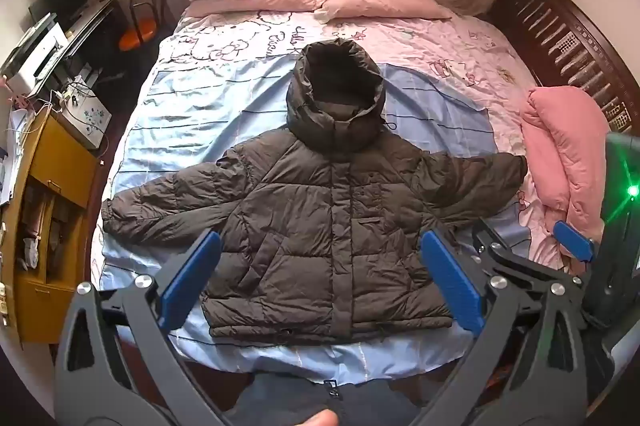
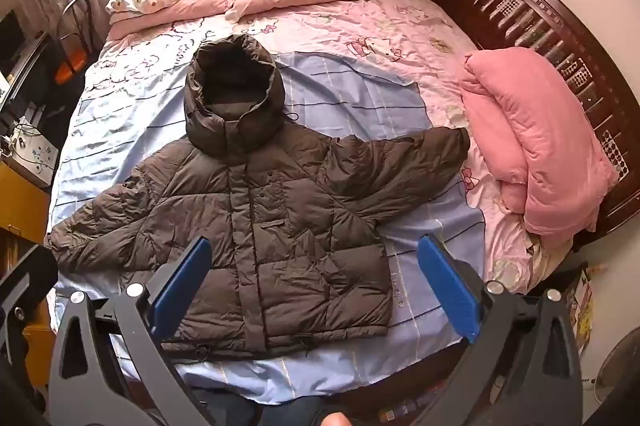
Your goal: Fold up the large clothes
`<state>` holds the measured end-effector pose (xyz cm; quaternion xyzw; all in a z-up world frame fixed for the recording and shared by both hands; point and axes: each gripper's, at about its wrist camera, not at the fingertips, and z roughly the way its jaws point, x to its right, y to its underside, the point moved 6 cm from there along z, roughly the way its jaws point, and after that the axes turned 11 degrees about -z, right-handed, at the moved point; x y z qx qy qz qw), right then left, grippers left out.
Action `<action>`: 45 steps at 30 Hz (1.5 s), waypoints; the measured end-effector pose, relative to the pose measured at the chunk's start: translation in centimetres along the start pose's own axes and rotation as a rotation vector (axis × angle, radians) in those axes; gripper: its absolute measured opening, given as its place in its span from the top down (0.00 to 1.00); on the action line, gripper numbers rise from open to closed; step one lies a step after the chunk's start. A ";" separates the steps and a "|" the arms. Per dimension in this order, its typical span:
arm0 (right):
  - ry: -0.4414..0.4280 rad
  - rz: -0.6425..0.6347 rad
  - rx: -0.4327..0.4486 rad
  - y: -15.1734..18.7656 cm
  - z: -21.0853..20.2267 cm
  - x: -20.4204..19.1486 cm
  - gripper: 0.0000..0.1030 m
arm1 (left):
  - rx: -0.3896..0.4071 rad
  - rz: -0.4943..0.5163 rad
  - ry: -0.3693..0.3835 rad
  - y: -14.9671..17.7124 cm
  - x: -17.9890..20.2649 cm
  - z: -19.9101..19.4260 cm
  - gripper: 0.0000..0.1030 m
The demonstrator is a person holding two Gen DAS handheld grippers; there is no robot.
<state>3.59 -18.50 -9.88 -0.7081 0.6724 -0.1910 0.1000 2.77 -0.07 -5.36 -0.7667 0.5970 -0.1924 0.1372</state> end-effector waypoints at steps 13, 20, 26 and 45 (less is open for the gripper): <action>-0.008 0.002 0.007 0.1 -0.4 -0.3 0.01 | -0.003 -0.002 -0.003 -0.1 0.0 0.1 0.02; -0.014 0.003 0.010 -0.1 -0.6 -0.7 0.01 | 0.011 -0.010 -0.019 -0.3 -0.3 0.1 0.02; -0.028 -0.007 0.015 -0.4 -0.9 -1.3 0.01 | 0.033 -0.033 -0.033 -0.7 -1.2 -0.6 0.02; -0.071 -0.043 0.030 0.1 -1.0 -2.8 0.01 | 0.054 -0.077 -0.058 -1.6 -3.1 -0.8 0.02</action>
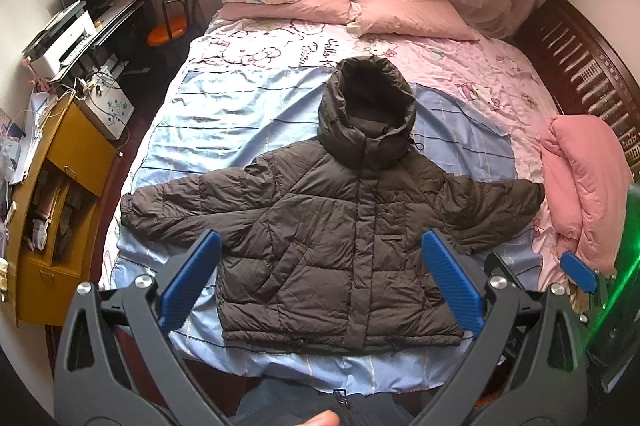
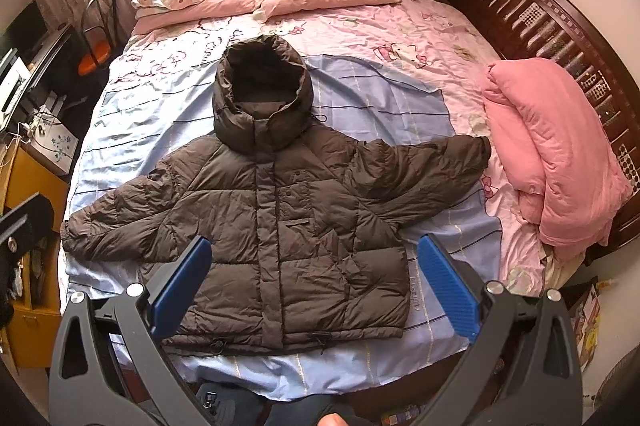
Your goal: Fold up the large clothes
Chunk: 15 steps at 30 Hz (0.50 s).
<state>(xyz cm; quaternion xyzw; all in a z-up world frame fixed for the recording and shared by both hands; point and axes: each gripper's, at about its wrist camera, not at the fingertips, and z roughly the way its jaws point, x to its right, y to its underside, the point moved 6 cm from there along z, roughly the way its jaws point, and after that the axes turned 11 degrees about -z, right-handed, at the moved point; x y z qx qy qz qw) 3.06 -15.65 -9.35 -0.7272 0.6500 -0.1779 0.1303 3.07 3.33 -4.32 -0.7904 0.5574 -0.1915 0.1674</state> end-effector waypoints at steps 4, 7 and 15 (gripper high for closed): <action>-0.009 -0.004 0.001 0.0 0.0 -0.4 0.01 | 0.001 -0.020 0.002 -0.4 -0.4 0.0 0.02; -0.019 -0.011 0.002 -0.1 -0.1 -0.9 0.01 | 0.005 -0.028 -0.001 -0.7 -0.7 0.0 0.02; -0.032 -0.037 0.005 -0.1 -0.3 -2.2 0.01 | 0.007 -0.031 0.000 -0.8 -0.8 0.0 0.02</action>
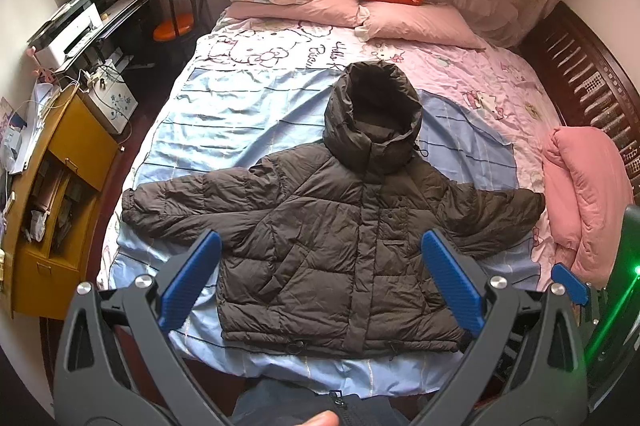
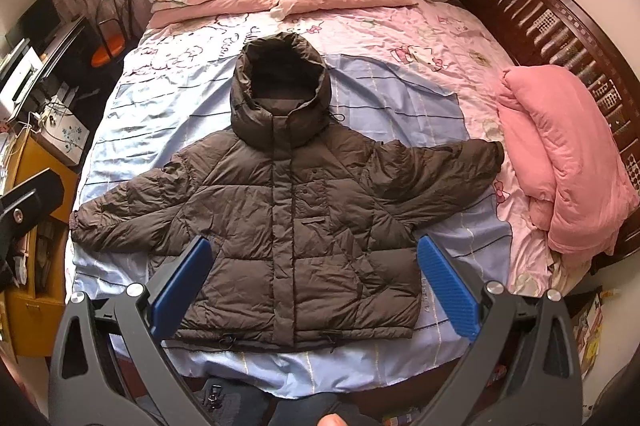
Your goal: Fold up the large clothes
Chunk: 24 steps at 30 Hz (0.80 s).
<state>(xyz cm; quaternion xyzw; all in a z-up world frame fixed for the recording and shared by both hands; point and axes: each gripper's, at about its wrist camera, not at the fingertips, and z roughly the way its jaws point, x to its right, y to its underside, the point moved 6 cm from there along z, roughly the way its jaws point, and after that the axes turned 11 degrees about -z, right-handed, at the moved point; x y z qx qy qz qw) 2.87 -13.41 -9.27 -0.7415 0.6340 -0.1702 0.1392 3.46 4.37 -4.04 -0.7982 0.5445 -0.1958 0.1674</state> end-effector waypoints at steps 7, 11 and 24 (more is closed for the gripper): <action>0.000 0.000 0.001 -0.1 0.0 -0.1 0.01 | 0.002 0.001 0.000 -0.1 0.0 0.0 0.02; -0.001 -0.002 0.000 -0.1 0.0 -0.1 0.01 | 0.002 0.003 0.001 -0.1 -0.1 0.0 0.02; 0.000 -0.001 -0.001 0.0 0.0 -0.1 0.01 | 0.005 0.003 0.003 0.0 -0.3 0.0 0.02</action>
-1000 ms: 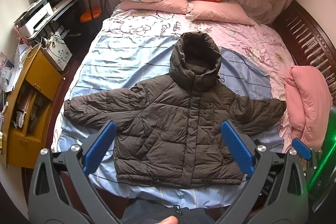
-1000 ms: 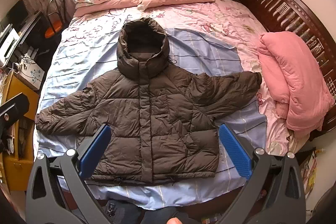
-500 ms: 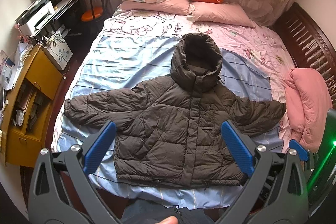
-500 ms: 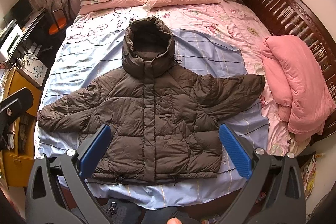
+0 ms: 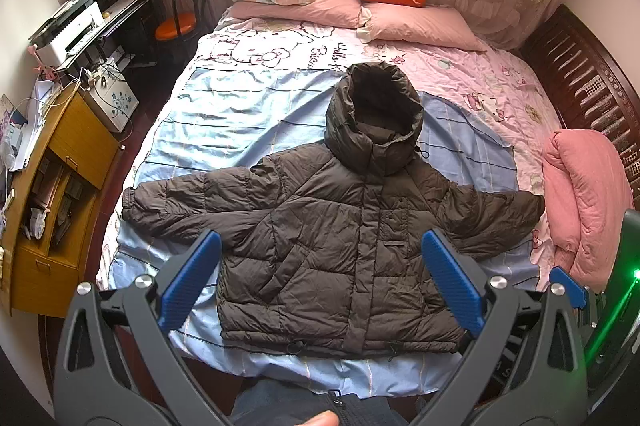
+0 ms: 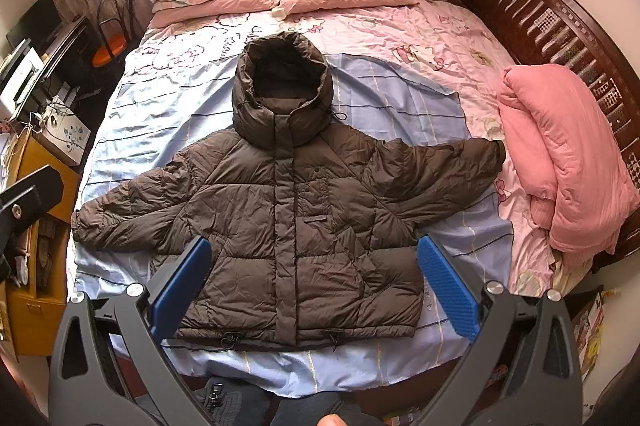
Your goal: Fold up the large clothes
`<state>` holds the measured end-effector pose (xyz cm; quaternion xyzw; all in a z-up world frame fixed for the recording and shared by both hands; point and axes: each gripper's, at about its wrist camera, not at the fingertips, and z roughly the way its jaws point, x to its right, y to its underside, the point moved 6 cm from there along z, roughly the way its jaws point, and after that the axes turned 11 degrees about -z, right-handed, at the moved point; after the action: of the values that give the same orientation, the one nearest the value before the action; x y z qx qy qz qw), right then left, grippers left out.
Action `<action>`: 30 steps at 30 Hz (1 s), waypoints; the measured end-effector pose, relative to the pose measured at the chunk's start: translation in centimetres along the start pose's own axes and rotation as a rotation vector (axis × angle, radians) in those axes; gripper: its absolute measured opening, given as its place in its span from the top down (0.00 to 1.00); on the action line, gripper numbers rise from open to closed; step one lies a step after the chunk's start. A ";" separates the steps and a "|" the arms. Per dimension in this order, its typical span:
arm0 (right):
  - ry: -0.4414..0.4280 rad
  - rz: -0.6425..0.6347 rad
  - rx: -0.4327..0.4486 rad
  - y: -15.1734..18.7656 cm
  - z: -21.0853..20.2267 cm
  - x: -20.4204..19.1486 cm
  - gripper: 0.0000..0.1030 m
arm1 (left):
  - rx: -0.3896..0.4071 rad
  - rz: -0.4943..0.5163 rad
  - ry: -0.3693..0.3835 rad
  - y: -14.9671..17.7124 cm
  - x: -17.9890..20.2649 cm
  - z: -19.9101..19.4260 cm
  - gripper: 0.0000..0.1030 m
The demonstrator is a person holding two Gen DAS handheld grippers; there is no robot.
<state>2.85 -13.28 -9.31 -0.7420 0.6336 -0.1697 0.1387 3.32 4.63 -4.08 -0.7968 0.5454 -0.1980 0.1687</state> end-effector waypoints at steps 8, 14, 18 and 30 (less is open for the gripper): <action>-0.003 -0.002 -0.004 0.1 0.1 0.0 0.01 | 0.001 -0.002 0.000 0.0 -0.1 0.0 0.02; -0.002 0.000 -0.002 0.2 0.1 0.0 0.01 | 0.003 0.001 0.001 0.1 -0.1 -0.1 0.02; -0.005 -0.002 -0.005 0.2 0.1 -0.1 0.01 | 0.004 -0.001 0.001 0.1 -0.2 0.0 0.02; -0.021 0.018 -0.045 0.8 1.9 -1.1 0.01 | -0.236 -0.187 0.132 0.7 -5.4 5.5 0.02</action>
<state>2.74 -12.36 -11.42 -0.7411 0.6423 -0.1463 0.1300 3.77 9.75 -9.86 -0.8437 0.4982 -0.1992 0.0187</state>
